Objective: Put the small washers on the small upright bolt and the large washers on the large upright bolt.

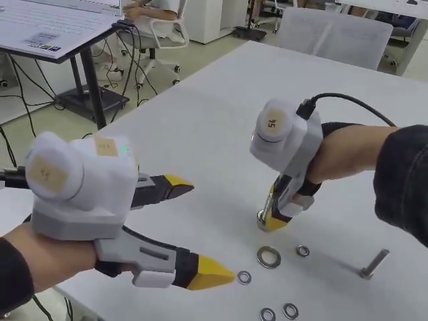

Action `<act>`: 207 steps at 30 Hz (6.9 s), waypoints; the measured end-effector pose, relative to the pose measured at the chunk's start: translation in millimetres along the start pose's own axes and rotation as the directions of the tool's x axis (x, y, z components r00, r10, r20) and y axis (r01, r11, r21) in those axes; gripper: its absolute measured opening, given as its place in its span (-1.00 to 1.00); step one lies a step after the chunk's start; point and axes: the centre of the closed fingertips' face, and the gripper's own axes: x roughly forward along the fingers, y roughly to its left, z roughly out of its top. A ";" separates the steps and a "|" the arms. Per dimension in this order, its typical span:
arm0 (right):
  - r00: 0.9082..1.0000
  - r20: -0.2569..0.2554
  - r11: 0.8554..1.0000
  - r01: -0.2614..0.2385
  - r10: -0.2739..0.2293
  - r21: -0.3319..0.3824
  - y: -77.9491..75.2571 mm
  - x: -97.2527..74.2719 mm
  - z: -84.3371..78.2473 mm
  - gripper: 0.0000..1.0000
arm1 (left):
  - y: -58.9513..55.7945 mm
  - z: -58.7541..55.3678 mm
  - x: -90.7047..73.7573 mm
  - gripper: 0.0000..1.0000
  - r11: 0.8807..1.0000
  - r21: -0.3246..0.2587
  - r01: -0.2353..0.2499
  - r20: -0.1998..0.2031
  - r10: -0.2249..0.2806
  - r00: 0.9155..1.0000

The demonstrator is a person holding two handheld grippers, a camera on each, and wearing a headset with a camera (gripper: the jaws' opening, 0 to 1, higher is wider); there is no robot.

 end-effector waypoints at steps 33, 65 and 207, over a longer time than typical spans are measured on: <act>1.000 -0.012 0.999 -0.001 0.002 0.054 24.4 -10.2 -34.2 -0.46 | -4.1 2.8 2.0 0.65 1.000 0.014 0.013 0.002 -0.013 1.000; 1.000 -0.010 1.000 -0.001 0.001 0.021 65.8 14.4 -2.4 -0.46 | -9.9 -1.4 -8.9 0.63 0.999 0.028 0.032 0.004 -0.032 0.999; 0.995 -0.010 0.995 0.101 -0.101 0.006 4.2 -49.9 23.9 -0.54 | -8.1 -6.7 -9.5 0.57 1.000 0.008 0.030 -0.014 -0.030 0.999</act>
